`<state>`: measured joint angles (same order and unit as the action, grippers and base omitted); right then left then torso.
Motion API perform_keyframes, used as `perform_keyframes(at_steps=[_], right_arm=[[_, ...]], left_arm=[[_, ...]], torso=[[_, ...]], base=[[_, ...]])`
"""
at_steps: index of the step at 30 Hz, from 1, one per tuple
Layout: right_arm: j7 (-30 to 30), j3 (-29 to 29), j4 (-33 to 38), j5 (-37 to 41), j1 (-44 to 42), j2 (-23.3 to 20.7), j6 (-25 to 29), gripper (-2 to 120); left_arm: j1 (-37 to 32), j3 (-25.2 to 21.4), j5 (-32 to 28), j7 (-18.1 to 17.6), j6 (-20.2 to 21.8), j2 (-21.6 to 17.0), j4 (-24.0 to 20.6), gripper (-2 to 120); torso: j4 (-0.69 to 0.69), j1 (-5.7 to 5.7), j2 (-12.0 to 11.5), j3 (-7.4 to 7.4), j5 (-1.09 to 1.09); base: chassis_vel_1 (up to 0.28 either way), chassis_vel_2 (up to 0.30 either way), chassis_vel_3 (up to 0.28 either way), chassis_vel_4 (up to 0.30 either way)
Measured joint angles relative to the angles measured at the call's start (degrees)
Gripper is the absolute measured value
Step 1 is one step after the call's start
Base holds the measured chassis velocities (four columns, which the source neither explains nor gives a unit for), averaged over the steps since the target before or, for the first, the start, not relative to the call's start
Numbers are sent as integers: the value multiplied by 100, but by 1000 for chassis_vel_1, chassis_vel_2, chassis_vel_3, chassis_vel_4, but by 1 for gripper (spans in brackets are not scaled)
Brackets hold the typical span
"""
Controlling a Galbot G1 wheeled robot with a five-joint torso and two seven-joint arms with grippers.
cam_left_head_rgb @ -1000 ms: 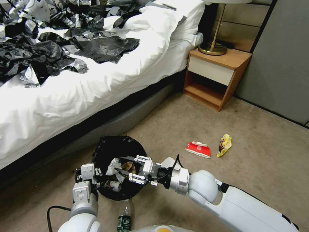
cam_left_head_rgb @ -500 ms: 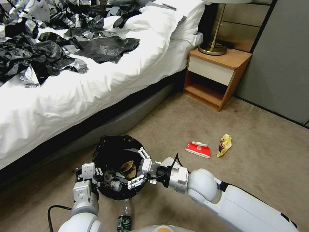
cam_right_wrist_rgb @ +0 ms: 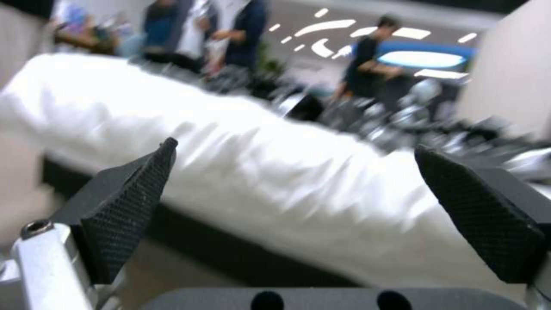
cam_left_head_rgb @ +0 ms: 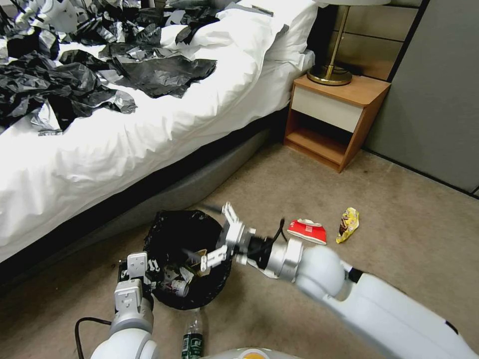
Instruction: Pick up the trash bin, then pick up the garbage from the floor and place it into the trash bin.
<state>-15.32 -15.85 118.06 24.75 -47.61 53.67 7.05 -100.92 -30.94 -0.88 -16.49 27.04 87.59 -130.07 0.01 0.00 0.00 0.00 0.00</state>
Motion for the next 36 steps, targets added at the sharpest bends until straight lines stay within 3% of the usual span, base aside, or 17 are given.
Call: perform_keyframes(at_steps=[8, 10, 11, 13, 14, 17, 25, 36], right_arm=[[905, 1171, 865, 37, -657, -137, -347, 100], [1247, 1739, 1077, -188, -1240, -141, -471, 100], [1247, 1739, 1077, -188, -1240, -141, -471, 100], [1527, 2347, 1238, -505, -2139, -8, -519, 100], [1527, 2347, 1238, -505, -2139, -8, -519, 100], [1604, 2830, 1216, -1101, -3255, 292, -291, 100], [1447, 2973, 768, -1761, -4338, 1027, 391, 100], [1381, 2989, 526, -1792, -4291, 1077, 493, 100]], left_arm=[[39, -48, -33, 3, 0, -55, 76, 2], [46, -80, -69, 5, 0, -84, 79, 2], [46, -80, -69, 5, 0, -84, 79, 2], [61, -129, -118, 6, 2, -113, 79, 2], [61, -129, -118, 6, 2, -113, 79, 2], [71, -159, -164, 7, 7, -132, 74, 2], [68, -178, -211, 7, 7, -147, 66, 2], [39, -181, -221, 7, -5, -131, 20, 2]], torso=[[-1, 0, 0, 0, -1], [-2, 0, 0, 0, 1], [-2, 0, 0, 0, 1], [-1, 0, 0, 0, 2], [-1, 0, 0, 0, 2], [-1, 0, 0, -1, -1], [-2, 0, 0, -1, 0], [-1, 0, 0, 0, 0]], base=[[0, 0, 0, 0], [0, 0, 0, 0], [0, 0, 0, 0], [0, 0, 0, 0], [0, 0, 0, 0], [0, 0, 0, 0], [0, 0, 0, 0], [0, 0, 0, 0]])
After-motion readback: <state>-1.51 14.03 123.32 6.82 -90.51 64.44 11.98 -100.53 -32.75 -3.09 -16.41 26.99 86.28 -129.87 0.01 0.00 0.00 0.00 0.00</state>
